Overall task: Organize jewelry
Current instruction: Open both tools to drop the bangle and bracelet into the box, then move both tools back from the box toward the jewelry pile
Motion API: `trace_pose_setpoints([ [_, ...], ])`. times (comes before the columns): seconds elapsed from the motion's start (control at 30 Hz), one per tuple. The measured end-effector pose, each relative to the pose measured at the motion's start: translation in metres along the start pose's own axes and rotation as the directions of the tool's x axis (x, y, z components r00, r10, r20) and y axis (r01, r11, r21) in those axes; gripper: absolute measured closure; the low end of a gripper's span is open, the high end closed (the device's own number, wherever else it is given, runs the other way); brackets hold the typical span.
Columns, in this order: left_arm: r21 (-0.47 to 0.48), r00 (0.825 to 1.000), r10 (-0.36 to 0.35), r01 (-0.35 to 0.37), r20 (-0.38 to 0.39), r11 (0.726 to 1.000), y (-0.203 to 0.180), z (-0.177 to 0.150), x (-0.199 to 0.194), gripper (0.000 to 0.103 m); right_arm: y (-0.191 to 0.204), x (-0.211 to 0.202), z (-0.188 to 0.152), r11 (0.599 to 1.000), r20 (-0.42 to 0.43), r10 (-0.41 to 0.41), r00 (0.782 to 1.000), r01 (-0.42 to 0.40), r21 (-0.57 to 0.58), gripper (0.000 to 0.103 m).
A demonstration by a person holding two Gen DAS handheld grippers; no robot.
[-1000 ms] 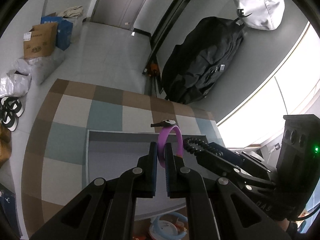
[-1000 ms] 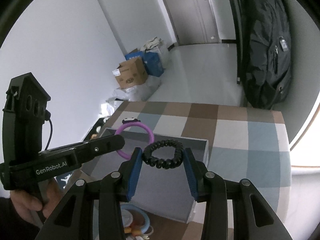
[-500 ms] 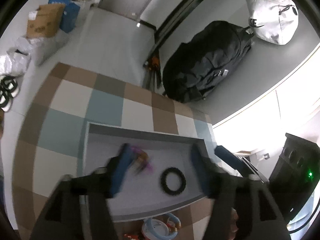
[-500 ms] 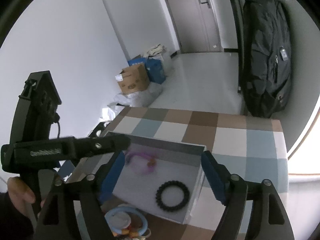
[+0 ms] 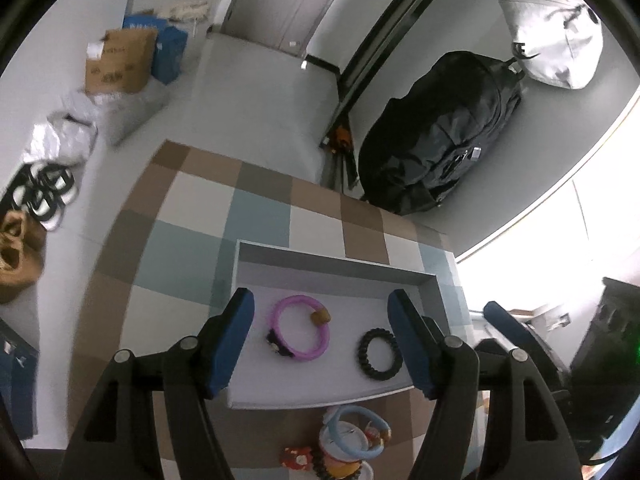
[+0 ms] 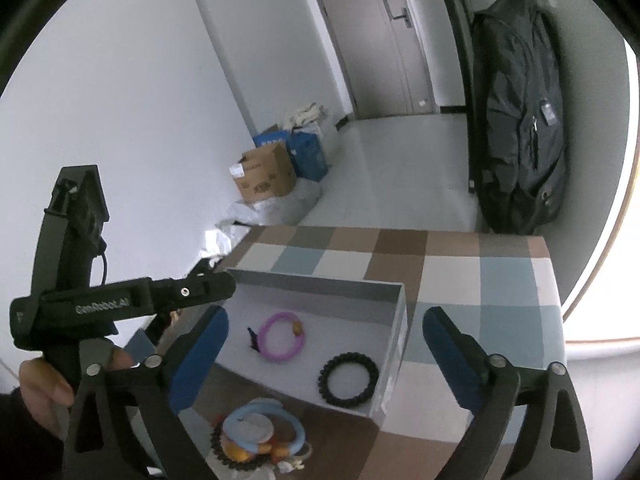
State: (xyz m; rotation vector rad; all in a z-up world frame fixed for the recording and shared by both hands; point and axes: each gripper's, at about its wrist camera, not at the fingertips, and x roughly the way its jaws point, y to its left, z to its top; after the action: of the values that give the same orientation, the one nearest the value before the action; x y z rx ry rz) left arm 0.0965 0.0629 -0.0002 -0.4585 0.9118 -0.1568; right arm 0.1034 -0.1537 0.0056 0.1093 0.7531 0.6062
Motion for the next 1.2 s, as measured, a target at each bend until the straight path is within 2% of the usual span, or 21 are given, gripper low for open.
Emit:
trace_pose_setpoints([
  [0.13, 0.063, 0.996, 0.054, -0.059, 0.066, 0.996, -0.009, -0.007, -0.013, 0.038, 0.007, -0.012, -0.007, 1.000, 0.015, 0.001, 1.000, -0.001, -0.007, 0.000],
  [0.27, 0.133, 0.986, 0.107, -0.124, 0.131, 0.983, -0.019, -0.018, -0.025, 0.037, 0.012, -0.023, -0.017, 1.000, 0.021, -0.002, 1.000, 0.002, -0.012, 0.000],
  [0.3, 0.141, 0.984, 0.111, -0.130, 0.137, 0.981, -0.019, -0.020, -0.027, 0.036, 0.013, -0.027, -0.020, 1.000, 0.026, -0.004, 1.000, 0.005, -0.012, 0.000],
  [0.37, 0.146, 0.980, 0.127, -0.150, 0.152, 0.978, -0.019, -0.028, -0.032, 0.026, 0.014, -0.034, -0.025, 1.000, 0.032, -0.007, 0.999, 0.007, -0.009, 0.000],
  [0.43, 0.143, 0.979, 0.129, -0.153, 0.159, 0.978, -0.019, -0.034, -0.036, 0.022, 0.014, -0.039, -0.032, 1.000, 0.034, -0.012, 0.999, 0.012, -0.006, 0.000],
  [0.63, 0.113, 0.981, 0.136, -0.152, 0.142, 0.982, -0.013, -0.050, -0.043, 0.021, 0.014, -0.047, -0.050, 1.000, 0.026, -0.019, 0.999, 0.020, -0.018, 0.000],
  [0.83, 0.120, 0.989, 0.126, -0.134, 0.071, 0.984, -0.013, -0.066, -0.040, 0.021, 0.014, -0.052, -0.062, 0.999, 0.000, -0.035, 0.999, 0.035, -0.027, 0.000],
  [1.03, 0.054, 0.995, 0.103, -0.102, -0.012, 0.993, -0.002, -0.076, -0.037, 0.021, 0.025, -0.047, -0.079, 0.996, -0.059, -0.022, 0.998, 0.017, -0.090, 0.000],
  [1.2, 0.025, 0.996, 0.084, -0.083, -0.030, 0.996, 0.000, -0.079, -0.038, 0.021, 0.027, -0.037, -0.095, 0.995, -0.137, -0.007, 0.991, -0.007, -0.104, 0.000],
])
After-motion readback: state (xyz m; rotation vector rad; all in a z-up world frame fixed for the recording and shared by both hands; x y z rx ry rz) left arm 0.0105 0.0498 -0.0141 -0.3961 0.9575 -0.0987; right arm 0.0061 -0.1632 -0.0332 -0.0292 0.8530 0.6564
